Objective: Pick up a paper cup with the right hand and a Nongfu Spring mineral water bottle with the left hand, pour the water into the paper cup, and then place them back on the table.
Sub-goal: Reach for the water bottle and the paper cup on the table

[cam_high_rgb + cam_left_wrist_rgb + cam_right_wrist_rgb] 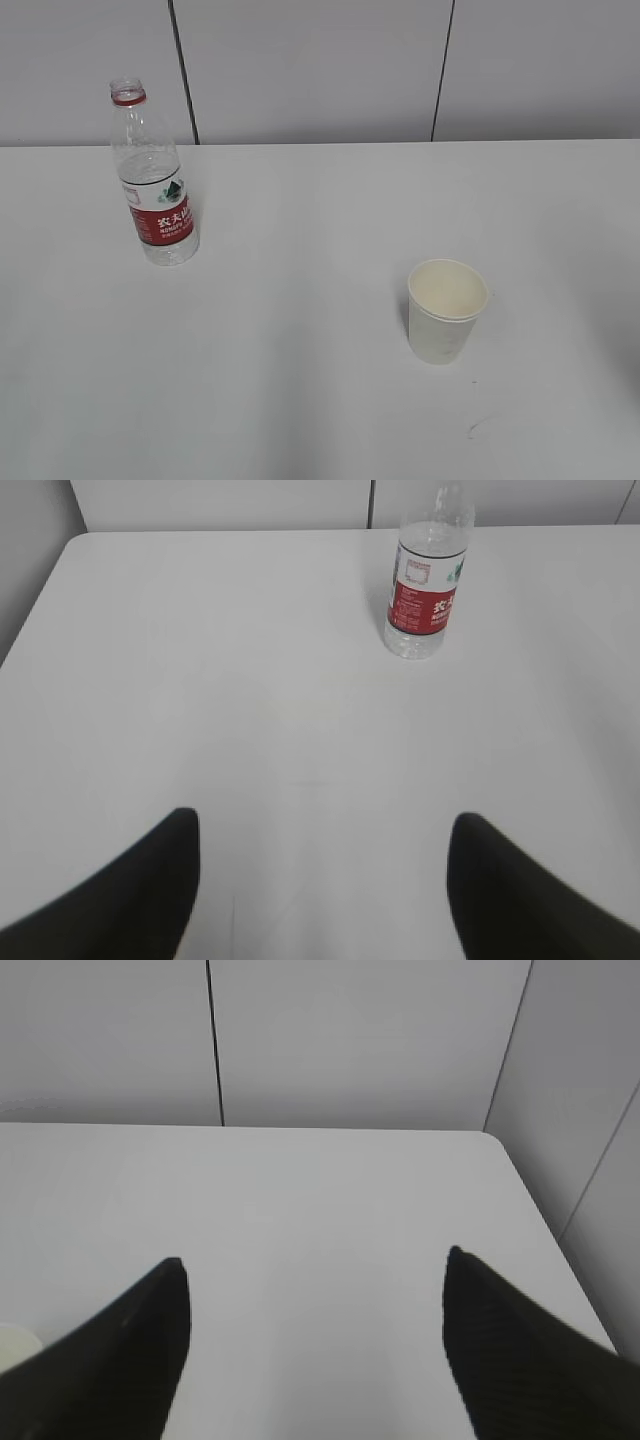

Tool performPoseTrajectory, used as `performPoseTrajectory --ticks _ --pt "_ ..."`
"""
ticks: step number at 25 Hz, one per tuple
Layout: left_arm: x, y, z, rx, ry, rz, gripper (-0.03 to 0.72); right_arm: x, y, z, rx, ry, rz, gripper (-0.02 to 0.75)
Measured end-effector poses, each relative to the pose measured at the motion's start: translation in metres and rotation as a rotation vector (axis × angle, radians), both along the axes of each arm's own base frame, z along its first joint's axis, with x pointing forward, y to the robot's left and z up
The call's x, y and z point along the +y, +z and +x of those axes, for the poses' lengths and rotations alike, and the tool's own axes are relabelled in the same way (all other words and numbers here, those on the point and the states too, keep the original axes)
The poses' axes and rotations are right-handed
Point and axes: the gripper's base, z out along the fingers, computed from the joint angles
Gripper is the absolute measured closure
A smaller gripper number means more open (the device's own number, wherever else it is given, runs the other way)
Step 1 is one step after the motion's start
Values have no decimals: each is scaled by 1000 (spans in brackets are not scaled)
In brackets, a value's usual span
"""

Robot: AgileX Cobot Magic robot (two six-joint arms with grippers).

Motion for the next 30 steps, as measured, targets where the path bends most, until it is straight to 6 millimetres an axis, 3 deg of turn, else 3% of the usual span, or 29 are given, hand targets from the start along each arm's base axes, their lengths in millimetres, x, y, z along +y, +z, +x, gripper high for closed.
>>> performPoseTrajectory --ticks 9,18,25,30 --pt "0 0 0 0 0 0 221 -1 -20 62 4 44 30 156" --pt "0 0 0 0 -1 -1 222 -2 -55 107 32 73 52 156" --pt "0 0 0 0 -1 -1 222 0 -55 118 -58 124 17 156" --pt "0 0 0 0 -1 -1 222 5 -69 106 -97 167 4 156"
